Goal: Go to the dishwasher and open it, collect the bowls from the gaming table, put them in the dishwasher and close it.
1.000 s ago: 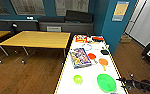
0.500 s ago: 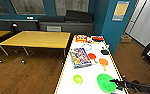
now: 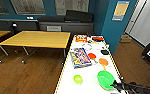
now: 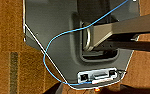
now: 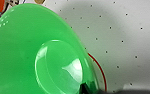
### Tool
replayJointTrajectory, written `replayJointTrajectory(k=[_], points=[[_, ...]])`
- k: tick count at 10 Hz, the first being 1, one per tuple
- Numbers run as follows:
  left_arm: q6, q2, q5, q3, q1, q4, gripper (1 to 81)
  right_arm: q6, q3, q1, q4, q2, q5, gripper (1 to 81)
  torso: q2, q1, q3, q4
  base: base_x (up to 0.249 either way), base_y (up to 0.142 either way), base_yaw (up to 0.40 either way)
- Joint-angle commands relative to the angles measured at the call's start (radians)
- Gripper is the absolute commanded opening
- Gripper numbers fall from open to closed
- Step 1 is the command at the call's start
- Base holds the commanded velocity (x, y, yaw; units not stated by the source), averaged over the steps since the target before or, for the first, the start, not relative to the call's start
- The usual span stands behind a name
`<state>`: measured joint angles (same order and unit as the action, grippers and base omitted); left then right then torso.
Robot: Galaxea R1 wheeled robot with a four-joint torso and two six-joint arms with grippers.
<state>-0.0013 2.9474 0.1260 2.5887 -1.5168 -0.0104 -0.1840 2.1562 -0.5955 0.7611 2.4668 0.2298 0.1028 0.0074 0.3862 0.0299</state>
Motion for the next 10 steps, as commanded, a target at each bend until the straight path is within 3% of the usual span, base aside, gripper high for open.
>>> replayJointTrajectory(k=[1, 2, 4, 6, 7, 10], points=[[0.000, -0.010, -0.065, -0.002, -0.001, 0.007, 81.1, -0.031, -0.079, 0.157, 0.034, -0.091, 0.057, 1.0, 0.000, 0.000, 0.000, 0.000, 0.000, 0.000, 0.000], [0.000, -0.010, -0.065, -0.002, -0.003, 0.007, 81.1, -0.031, -0.159, 0.186, 0.032, -0.164, 0.085, 1.0, 0.000, 0.000, 0.000, 0.000, 0.000, 0.000, 0.000], [0.000, -0.010, -0.062, -0.004, -0.001, 0.003, 81.1, -0.022, -0.410, 0.231, -0.036, -0.432, 0.144, 1.0, 0.000, 0.000, 0.000, 0.000, 0.000, 0.000, 0.000], [0.001, -0.010, -0.062, -0.004, 0.003, 0.000, 81.1, -0.014, -0.583, 0.233, -0.120, -0.635, 0.293, 1.0, 0.000, 0.000, 0.000, 0.000, 0.000, 0.000, 0.000], [0.001, -0.011, -0.062, -0.004, 0.006, -0.003, 81.1, 0.029, -0.668, 0.222, -0.132, -0.726, 0.354, 1.0, 0.000, 0.000, 0.000, 0.000, 0.000, 0.000, 0.000], [0.000, -0.025, -0.063, -0.019, 0.010, -0.008, 81.1, 0.115, -0.861, 0.116, -0.117, -0.935, 0.356, 1.0, 0.000, 0.000, 0.000, 0.000, 0.000, 0.000, 0.000]])
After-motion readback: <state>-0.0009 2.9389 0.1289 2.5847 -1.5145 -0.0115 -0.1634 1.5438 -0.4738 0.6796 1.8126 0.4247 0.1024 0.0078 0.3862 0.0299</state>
